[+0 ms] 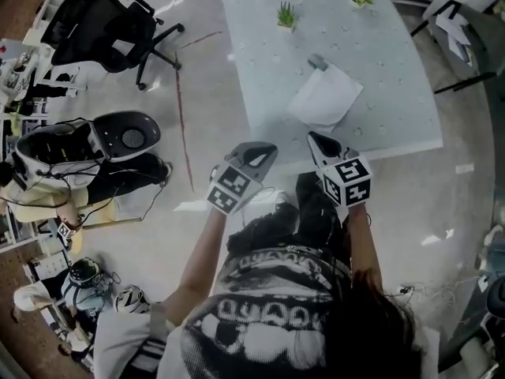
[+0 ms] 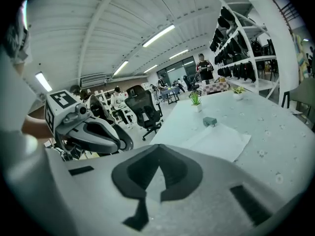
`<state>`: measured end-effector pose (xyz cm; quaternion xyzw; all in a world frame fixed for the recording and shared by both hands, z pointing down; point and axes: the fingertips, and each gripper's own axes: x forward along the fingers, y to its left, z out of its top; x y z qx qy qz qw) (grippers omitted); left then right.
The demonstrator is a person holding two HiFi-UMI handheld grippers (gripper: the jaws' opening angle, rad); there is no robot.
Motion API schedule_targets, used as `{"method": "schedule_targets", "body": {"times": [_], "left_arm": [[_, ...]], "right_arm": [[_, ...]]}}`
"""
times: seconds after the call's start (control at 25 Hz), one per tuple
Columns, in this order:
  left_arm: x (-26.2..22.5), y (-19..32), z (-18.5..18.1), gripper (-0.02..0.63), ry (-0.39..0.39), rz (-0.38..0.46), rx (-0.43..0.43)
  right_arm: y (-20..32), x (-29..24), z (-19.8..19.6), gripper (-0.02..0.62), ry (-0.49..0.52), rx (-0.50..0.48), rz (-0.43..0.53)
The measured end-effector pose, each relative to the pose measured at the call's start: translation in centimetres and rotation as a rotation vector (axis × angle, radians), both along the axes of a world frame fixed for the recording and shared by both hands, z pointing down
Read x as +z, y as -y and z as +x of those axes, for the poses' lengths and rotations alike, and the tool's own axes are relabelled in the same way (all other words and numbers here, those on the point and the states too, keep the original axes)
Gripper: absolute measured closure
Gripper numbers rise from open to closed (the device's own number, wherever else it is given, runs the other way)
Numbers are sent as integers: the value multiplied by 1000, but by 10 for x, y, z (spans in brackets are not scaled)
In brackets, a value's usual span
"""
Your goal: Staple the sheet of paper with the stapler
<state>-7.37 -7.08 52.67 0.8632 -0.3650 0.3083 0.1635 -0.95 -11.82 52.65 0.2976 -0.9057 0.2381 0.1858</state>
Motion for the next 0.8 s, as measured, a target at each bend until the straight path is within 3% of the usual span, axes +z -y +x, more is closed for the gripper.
{"method": "schedule_targets", "body": {"times": [0.32,0.8], "left_arm": [[-31,-79,-44,603,-54,98,-58],[-50,-160,-63,603,-138,154,-65]], "right_arm": [[-90,-19,-34,596,-10,13,49],[-173,-49,-61,597,-20,-10,166]]}}
